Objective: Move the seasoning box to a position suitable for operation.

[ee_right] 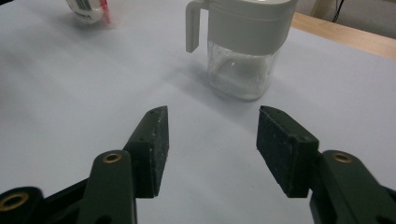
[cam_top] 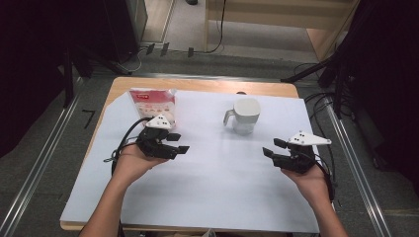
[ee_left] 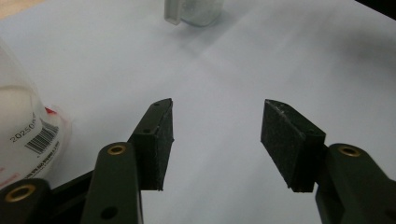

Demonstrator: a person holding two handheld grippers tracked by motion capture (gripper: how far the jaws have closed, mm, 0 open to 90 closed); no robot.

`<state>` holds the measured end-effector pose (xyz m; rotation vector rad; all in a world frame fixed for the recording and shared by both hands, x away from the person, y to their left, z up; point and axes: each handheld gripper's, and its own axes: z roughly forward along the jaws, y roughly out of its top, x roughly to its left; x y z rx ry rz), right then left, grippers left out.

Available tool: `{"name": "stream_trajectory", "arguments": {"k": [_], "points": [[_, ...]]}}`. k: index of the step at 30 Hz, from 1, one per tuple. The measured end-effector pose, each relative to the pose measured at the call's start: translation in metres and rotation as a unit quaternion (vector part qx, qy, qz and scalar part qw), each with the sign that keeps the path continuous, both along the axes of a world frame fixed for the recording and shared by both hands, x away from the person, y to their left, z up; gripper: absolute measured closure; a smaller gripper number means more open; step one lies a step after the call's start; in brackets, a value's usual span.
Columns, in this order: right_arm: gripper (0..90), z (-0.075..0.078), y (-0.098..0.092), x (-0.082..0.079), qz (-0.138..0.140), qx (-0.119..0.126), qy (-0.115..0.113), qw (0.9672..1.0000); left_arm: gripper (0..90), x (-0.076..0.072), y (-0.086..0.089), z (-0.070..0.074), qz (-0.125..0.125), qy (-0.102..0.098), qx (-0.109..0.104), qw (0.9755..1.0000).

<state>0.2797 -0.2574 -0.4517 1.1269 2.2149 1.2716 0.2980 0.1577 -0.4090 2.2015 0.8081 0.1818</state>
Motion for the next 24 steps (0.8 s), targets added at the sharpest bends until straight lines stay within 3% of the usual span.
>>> {"name": "stream_trajectory", "arguments": {"k": [3, 5, 10, 14, 17, 24], "points": [[45.5, -0.0006, -0.001, 0.0004, 0.001, 0.009, 0.009, 0.9999, 44.5, 0.0003, 0.0016, 0.0008, -0.009, 0.008, -0.007, 0.9999], [44.3, -0.0001, -0.0023, 0.0008, -0.002, 0.014, 0.014, 0.9998, 43.9, -0.001, 0.0012, 0.0017, -0.011, -0.004, -0.011, 0.9999], [40.2, 0.0006, -0.0039, 0.003, -0.01, 0.017, 0.037, 0.9991, 42.7, -0.001, -0.0007, 0.0022, -0.013, -0.001, -0.009, 0.9999], [37.0, 0.0023, -0.0029, 0.0031, -0.01, 0.022, 0.039, 0.999, 41.3, -0.0029, -0.0003, 0.0008, -0.013, -0.008, -0.004, 0.9999], [35.2, 0.0024, -0.0029, 0.0029, -0.008, 0.022, 0.04, 0.9989, 41.2, -0.0014, 0.0007, -0.0015, -0.014, 0.0, 0.003, 0.9999], [25.1, 0.0025, -0.0034, 0.0033, -0.011, 0.025, 0.038, 0.9989, 35.6, -0.0028, -0.0013, 0.0003, -0.015, -0.011, -0.006, 0.9998]]}}
